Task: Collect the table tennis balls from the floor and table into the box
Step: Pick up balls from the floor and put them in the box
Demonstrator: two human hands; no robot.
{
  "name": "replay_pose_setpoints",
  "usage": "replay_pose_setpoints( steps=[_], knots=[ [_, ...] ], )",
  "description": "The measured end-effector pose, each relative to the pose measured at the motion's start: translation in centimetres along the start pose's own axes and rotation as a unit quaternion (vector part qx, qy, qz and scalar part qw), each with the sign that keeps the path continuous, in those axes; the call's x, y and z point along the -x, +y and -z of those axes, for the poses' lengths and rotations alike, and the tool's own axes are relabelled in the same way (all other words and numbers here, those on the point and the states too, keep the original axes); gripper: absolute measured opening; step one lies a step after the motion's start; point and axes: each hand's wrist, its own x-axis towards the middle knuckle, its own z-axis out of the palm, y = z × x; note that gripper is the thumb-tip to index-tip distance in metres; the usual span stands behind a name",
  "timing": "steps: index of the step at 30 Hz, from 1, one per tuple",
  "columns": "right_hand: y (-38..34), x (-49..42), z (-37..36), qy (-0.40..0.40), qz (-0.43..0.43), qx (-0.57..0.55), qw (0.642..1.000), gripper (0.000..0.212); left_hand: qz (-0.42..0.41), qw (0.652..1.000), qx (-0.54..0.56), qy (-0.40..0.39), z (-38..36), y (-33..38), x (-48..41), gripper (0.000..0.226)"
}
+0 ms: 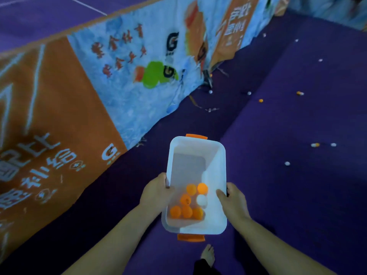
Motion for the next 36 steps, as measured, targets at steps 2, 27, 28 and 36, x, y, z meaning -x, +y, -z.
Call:
replay_pose_setpoints(
  steps=[2, 27, 28, 36],
  knots=[
    [1.5, -2.6, 4.0, 0.004, -0.008, -0.015, 1.0, 0.01, -0.011, 1.0, -0.003, -0.013, -2.4, 4.2, -1.9, 0.028],
    [-1.8, -34.9, 29.4, 0.126, -0.062, -0.031, 0.99, 0.015, -0.13, 0.984, 0.011, -0.121, -9.9, 36.9, -31.9, 0.022],
    [-2.3, -36.4, 30.2, 0.135, -0.071, -0.037, 0.988, 0.014, -0.133, 0.981, 0.023, -0.141, -9.8, 38.2, -33.6, 0.015],
    [-2.1, -47.7, 37.1, 0.2, -0.151, -0.081, 0.965, 0.022, -0.133, 0.974, 0.048, -0.177, -11.2, 48.7, -46.8, 0.021]
  ],
)
